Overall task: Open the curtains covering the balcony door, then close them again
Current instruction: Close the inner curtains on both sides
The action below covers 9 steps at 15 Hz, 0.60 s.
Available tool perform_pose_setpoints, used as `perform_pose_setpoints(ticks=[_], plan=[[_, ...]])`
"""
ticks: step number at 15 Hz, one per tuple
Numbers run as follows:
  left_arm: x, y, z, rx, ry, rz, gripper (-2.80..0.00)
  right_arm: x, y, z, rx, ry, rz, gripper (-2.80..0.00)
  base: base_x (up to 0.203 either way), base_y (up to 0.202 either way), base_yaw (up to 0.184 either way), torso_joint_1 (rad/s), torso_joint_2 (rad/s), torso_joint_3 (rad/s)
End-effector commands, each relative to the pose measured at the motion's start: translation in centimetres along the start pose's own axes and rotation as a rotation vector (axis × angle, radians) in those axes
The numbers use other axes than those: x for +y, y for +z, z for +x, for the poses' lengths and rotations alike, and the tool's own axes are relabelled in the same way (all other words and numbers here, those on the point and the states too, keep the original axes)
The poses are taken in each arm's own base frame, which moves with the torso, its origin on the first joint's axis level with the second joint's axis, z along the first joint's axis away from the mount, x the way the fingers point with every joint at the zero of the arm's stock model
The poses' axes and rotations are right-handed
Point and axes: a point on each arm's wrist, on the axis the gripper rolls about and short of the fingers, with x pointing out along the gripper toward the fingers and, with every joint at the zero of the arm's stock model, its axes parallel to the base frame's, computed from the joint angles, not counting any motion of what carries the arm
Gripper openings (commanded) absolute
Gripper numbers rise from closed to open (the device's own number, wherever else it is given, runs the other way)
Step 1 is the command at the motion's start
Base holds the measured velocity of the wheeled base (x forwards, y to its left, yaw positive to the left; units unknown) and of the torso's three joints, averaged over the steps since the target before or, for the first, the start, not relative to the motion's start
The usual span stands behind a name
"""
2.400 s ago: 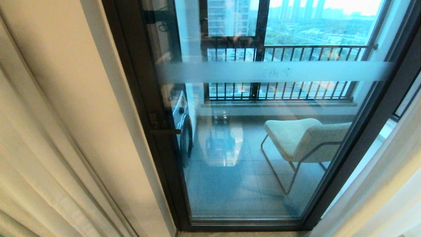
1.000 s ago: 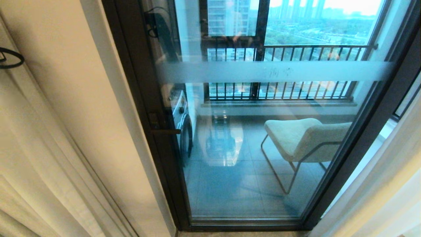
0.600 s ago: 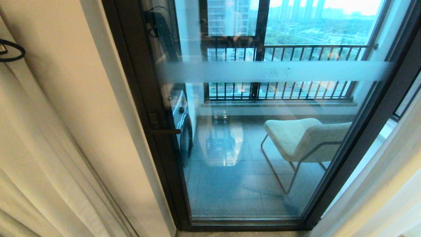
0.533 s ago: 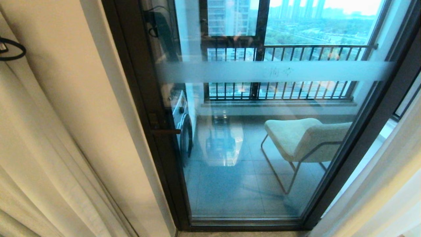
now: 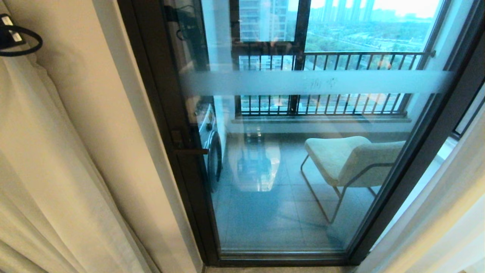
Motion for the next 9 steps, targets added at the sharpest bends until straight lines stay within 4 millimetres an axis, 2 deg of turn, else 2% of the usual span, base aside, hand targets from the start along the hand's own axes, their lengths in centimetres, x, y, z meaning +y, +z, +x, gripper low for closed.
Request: perform_pose_setpoints(ticks=[1, 3, 5, 9], plan=[[-1.3, 0.9, -2.2, -0.023, -0.082, -0.007, -2.8, 0.0, 0.0, 0.0, 0.001, 0.001, 0.0, -2.8, 0.0, 0.0, 0.0, 0.0, 0.0, 0.0], [-1.8, 1.1, -3.0, -0.03, -0.116, -0.007, -2.8, 0.0, 0.0, 0.0, 0.002, 0.001, -0.002, -2.8, 0.0, 0.0, 0.0, 0.0, 0.0, 0.0], [-3.6, 1.3, -5.0, -0.035, -0.201, -0.007, -2.8, 0.0, 0.0, 0.0, 0.002, 0.001, 0.0, -2.8, 0.0, 0.0, 0.0, 0.0, 0.0, 0.0], [-5.0, 0.7, -8.0, -0.011, -0.308, 0.046, -2.8, 0.0, 0.0, 0.0, 0.002, 0.001, -0.002, -2.8, 0.0, 0.0, 0.0, 0.0, 0.0, 0.0]])
